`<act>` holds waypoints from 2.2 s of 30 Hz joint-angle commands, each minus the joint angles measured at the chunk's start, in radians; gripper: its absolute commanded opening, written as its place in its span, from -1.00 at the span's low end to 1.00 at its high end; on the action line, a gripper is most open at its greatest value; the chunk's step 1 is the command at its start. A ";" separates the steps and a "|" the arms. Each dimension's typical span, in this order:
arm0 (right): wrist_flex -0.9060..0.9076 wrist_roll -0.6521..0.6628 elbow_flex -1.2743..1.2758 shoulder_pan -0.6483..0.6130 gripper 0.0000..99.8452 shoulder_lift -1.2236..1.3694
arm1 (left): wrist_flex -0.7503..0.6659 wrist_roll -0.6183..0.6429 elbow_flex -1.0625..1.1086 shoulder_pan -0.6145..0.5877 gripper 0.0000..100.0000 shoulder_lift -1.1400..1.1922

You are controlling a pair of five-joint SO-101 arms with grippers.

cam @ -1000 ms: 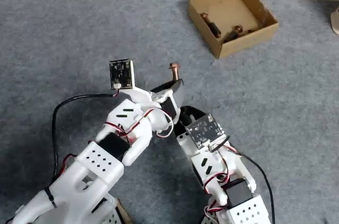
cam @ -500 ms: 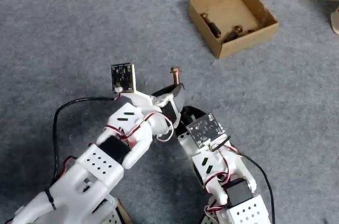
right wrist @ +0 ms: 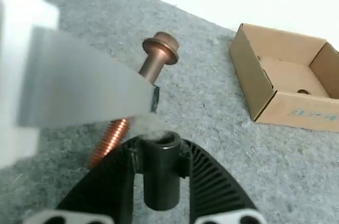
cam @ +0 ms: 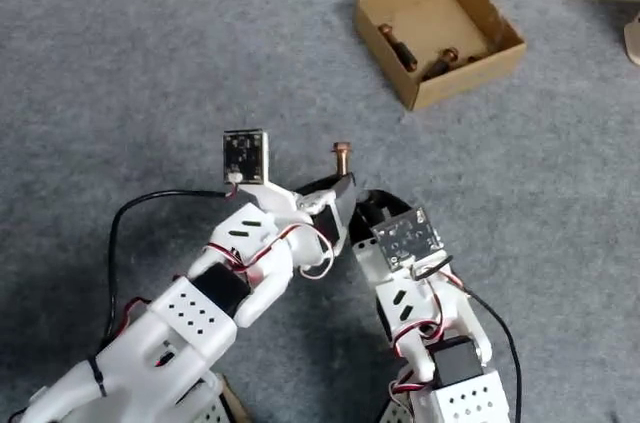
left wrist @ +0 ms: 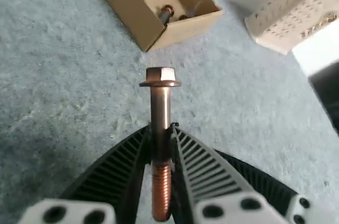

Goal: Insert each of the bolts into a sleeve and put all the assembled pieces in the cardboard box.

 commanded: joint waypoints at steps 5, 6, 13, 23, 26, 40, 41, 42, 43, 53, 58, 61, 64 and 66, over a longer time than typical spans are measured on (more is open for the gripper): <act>-0.025 0.003 0.153 0.005 -0.99 -0.005 | -0.002 0.005 -0.012 -0.077 -0.99 -0.180; -0.025 0.003 0.153 0.005 -0.99 -0.005 | 0.000 0.005 -0.012 -0.097 -0.99 -0.208; 0.021 0.003 0.153 -0.058 -0.99 -0.005 | -0.003 0.005 0.062 -0.125 -0.99 -0.278; 0.031 0.003 0.137 -0.084 -0.99 -0.005 | -0.180 0.005 0.173 -0.061 -0.99 -0.285; 0.033 -0.014 0.125 -0.084 -0.99 -0.005 | -0.364 0.002 0.259 -0.077 -0.99 -0.285; 0.062 -0.133 0.124 -0.179 -0.99 -0.005 | -0.612 -0.152 0.367 -0.084 -0.99 -0.285; 0.074 -0.133 0.117 -0.194 -0.99 -0.005 | -0.612 -0.152 0.372 -0.084 -0.99 -0.285; 0.085 -0.133 0.107 -0.205 -0.99 -0.005 | -0.612 -0.152 0.374 -0.084 -0.99 -0.286; 0.104 -0.133 0.096 -0.213 -0.99 -0.005 | -0.612 -0.150 0.375 -0.084 -0.99 -0.286; 0.151 -0.133 0.030 -0.219 -0.99 -0.005 | -0.614 -0.152 0.414 -0.067 -0.99 -0.286; 0.153 -0.181 0.008 -0.217 -0.99 -0.005 | -0.614 -0.150 0.417 -0.061 -0.99 -0.288; 0.153 -0.258 0.008 -0.217 -0.99 -0.005 | -0.614 -0.150 0.417 -0.064 -0.99 -0.288; 0.153 -0.292 0.008 -0.222 -0.99 -0.005 | -0.614 -0.150 0.417 -0.064 -0.99 -0.288; 0.154 -0.293 0.008 -0.222 -0.99 -0.005 | -0.614 -0.152 0.417 -0.064 -0.99 -0.288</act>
